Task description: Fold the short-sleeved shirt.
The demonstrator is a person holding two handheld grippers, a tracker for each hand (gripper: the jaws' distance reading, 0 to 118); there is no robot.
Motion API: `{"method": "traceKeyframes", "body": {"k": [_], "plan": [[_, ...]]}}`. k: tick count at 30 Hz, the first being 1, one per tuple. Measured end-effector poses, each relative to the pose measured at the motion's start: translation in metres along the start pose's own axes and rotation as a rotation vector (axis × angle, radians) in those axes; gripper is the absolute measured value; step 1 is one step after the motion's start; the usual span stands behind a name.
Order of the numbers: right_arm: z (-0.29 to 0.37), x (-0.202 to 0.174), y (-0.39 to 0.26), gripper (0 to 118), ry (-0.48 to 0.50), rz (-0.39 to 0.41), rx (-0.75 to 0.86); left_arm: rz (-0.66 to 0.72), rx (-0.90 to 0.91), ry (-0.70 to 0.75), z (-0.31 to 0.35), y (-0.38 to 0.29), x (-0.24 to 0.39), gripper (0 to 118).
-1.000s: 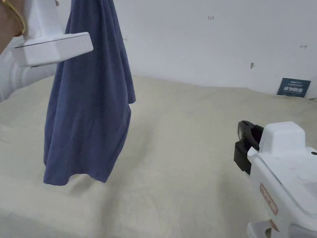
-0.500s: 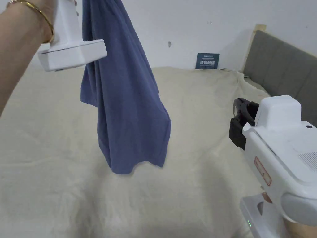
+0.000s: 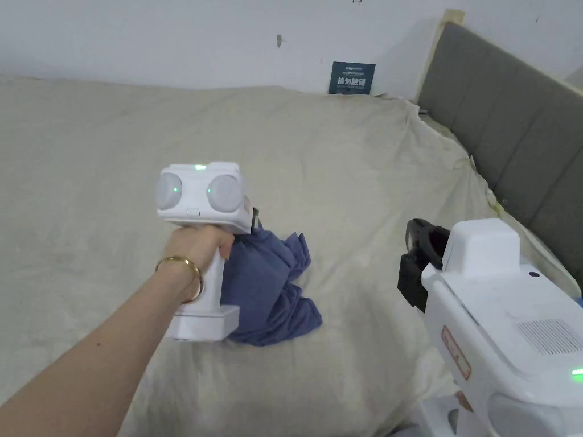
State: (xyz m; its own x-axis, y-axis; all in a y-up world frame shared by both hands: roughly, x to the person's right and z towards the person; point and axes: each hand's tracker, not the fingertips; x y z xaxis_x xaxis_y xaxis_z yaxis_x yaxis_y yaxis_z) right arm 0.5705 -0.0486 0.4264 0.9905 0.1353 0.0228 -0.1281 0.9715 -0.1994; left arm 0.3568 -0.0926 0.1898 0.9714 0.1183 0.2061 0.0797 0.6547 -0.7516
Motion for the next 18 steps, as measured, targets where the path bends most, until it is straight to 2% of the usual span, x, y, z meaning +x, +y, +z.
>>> {"method": "traceKeyframes", "body": {"k": [2,4,5,8,11,14,18], "plan": [[-0.005,0.001,-0.005,0,0.004,0.006,-0.021,-0.028,-0.082,0.031,-0.021,-0.028,0.005,0],[-0.009,0.002,-0.008,0,0.005,0.001,-0.034,-0.098,-0.12,0.046,-0.021,-0.056,0.013,10],[-0.01,0.002,-0.009,0,0.005,-0.004,-0.04,-0.126,-0.127,0.058,-0.026,-0.067,0.015,22],[-0.016,0.002,-0.012,0,0.008,-0.018,-0.051,-0.131,-0.172,0.043,-0.065,-0.082,0.001,77],[-0.02,0.001,-0.013,0,0.012,-0.009,-0.062,-0.072,-0.117,-0.025,-0.059,-0.075,0.001,92],[-0.024,-0.001,-0.011,0,0.016,-0.006,-0.06,0.002,0.065,-0.042,-0.034,-0.049,-0.014,102],[-0.033,-0.004,-0.004,0,0.016,-0.017,-0.042,0.085,0.365,0.023,0.03,-0.027,-0.031,105]]}}
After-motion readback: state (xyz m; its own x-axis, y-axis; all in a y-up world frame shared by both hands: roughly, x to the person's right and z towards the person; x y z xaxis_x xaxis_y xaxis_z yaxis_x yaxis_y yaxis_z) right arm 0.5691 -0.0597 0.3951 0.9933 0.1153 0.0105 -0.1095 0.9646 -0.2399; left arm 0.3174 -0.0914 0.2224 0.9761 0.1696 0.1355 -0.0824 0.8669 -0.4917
